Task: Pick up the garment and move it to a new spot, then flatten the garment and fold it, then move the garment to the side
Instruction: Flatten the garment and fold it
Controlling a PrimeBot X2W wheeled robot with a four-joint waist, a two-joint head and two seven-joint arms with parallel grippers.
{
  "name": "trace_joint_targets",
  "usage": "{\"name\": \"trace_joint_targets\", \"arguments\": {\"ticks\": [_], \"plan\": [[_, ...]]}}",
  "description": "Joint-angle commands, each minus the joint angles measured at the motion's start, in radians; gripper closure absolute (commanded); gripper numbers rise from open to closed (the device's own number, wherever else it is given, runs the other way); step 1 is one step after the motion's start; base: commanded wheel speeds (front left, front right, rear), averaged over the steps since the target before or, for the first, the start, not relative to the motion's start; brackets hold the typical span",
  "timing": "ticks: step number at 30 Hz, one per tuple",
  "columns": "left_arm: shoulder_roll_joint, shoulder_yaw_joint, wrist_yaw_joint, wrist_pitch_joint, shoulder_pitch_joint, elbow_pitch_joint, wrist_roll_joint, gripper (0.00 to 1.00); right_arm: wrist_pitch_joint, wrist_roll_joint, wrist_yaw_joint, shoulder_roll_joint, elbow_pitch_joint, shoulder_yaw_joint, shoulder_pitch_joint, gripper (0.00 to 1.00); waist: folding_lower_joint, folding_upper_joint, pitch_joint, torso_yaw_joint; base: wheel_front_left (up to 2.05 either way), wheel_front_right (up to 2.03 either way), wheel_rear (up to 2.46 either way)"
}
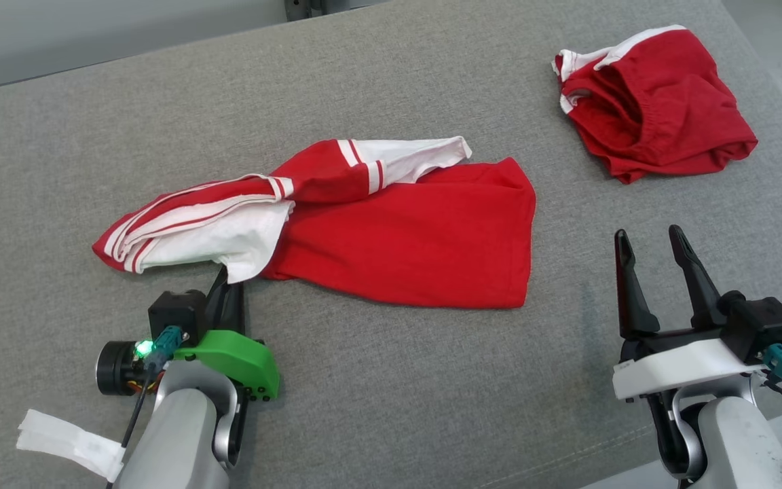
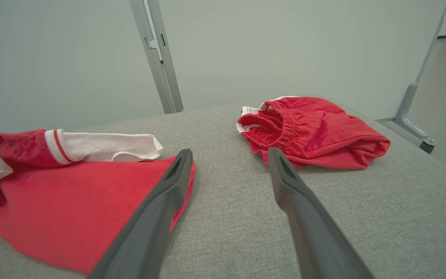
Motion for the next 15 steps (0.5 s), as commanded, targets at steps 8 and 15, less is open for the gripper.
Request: {"name": "trace_joint_targets", "arguments": {"ticks": [8, 15], "plan": [[0.002, 0.024, -0.02, -0.003, 0.101, -0.17, 0.041, 1.0, -0.004, -0.011, -0.001, -0.002, 0.005, -0.02, 0.023, 0.0, -0.0001, 0.0, -0.077, 0.114, 0.0, 0.0, 0.0], [0.04, 0.042, -0.01, -0.003, 0.261, -0.346, 0.074, 1.0, -0.004, -0.009, -0.001, -0.002, 0.021, -0.009, 0.05, 0.0, -0.0001, 0.0, -0.144, 0.214, 0.0, 0.0, 0.0]]}}
